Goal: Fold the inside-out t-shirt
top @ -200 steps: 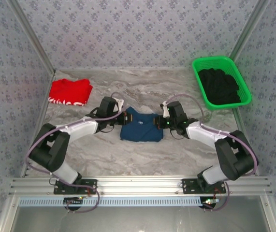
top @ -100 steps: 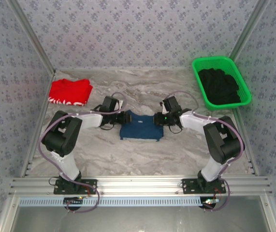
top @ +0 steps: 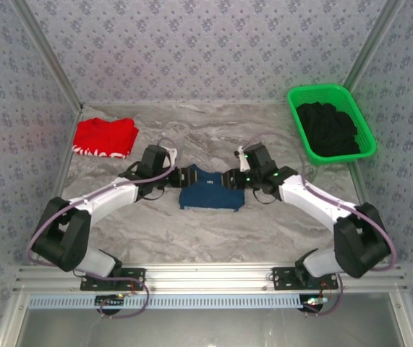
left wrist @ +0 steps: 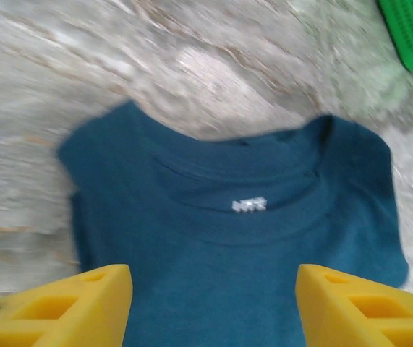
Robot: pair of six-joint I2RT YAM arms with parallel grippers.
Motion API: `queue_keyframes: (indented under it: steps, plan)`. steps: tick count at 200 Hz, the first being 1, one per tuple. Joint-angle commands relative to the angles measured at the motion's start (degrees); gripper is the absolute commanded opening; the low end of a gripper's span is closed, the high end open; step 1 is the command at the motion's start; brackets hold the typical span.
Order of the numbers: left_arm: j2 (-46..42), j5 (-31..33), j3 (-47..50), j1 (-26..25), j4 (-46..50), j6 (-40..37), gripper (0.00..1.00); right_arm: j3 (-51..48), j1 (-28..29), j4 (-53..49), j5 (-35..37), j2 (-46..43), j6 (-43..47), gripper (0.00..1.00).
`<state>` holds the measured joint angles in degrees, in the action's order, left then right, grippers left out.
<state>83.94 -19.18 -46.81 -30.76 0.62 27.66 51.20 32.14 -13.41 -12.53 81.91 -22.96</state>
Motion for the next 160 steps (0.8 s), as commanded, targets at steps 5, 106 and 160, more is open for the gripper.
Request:
queue_keyframes:
  steps: [5, 106, 160]
  plan:
    - [5.0, -5.7, 1.9, -1.9, -2.1, 1.2, 0.56, -2.7, -0.6, 3.0, -4.1, 5.4, -3.0, 0.44]
    - [-0.4, -1.7, 10.1, -3.6, 0.8, -0.5, 0.52, 0.6, -7.8, -2.6, -10.8, 8.9, 4.8, 0.48]
    - [-4.8, 6.5, 6.9, -1.4, 5.2, 2.9, 0.66, 1.7, -10.2, 6.3, -12.7, 10.0, 0.3, 0.53]
